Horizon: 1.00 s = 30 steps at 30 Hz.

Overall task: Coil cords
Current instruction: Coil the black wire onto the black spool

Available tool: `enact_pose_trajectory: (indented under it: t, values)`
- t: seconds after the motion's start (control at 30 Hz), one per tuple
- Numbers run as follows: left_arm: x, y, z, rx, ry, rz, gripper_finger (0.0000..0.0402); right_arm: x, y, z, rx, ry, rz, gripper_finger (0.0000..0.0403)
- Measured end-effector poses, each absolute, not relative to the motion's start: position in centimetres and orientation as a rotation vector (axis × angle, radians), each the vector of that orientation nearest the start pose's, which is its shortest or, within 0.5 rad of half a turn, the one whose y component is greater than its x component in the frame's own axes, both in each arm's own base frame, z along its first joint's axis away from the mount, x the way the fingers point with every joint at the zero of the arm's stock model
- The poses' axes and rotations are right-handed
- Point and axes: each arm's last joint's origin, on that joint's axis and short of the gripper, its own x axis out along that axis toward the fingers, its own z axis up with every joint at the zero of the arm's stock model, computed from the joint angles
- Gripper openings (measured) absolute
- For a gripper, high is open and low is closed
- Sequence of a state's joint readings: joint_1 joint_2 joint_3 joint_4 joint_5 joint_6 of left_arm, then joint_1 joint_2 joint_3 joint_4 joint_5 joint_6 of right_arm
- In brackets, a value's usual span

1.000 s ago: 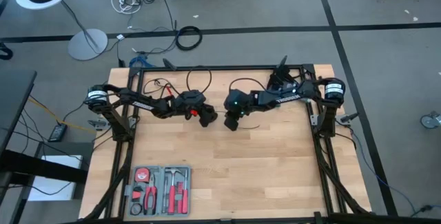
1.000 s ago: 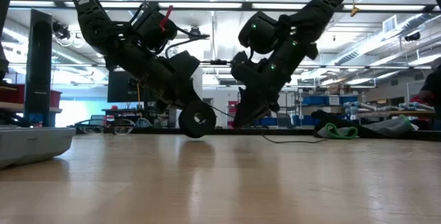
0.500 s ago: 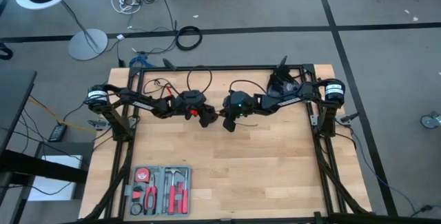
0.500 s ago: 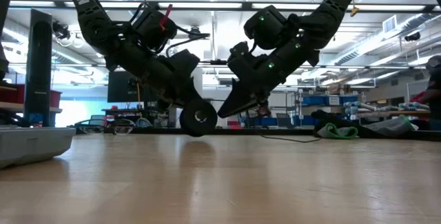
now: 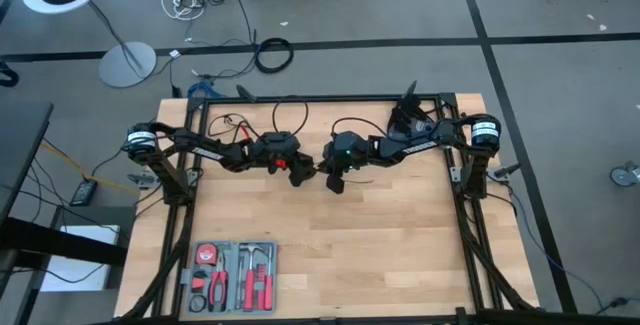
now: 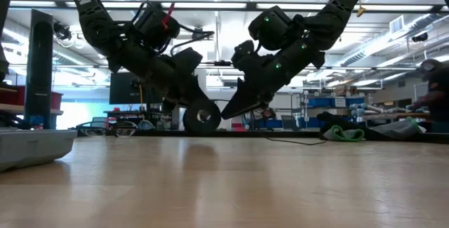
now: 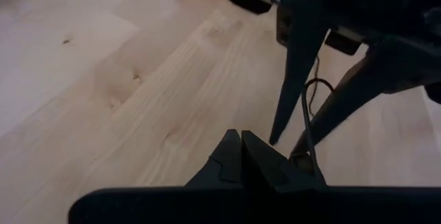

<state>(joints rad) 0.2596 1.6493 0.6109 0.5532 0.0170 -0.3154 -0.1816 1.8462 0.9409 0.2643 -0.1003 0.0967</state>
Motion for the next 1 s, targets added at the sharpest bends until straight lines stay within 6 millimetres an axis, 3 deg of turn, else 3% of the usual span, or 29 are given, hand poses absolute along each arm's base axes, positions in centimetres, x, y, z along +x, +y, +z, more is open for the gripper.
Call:
enact_pose_trajectory:
  t: [0.43, 0.63, 0.8, 1.0]
  values:
    - [29.45, 7.65, 14.51, -0.351, 0.405, 0.266, 0.0001, 36.19, -6.62, 14.46, 0.195, 0.625, -0.057, 0.0060]
    - [29.52, 7.63, 14.64, -0.350, 0.392, 0.254, 0.0001, 36.21, -6.52, 14.48, 0.168, 0.624, -0.019, 0.0009]
    - [29.54, 7.63, 14.68, -0.358, 0.384, 0.252, 0.0001, 36.21, -6.54, 14.47, 0.165, 0.625, -0.026, 0.0004]
    - [29.55, 7.55, 14.68, -0.389, 0.385, 0.223, 0.0030, 36.21, -6.50, 14.46, 0.164, 0.626, -0.025, 0.0002]
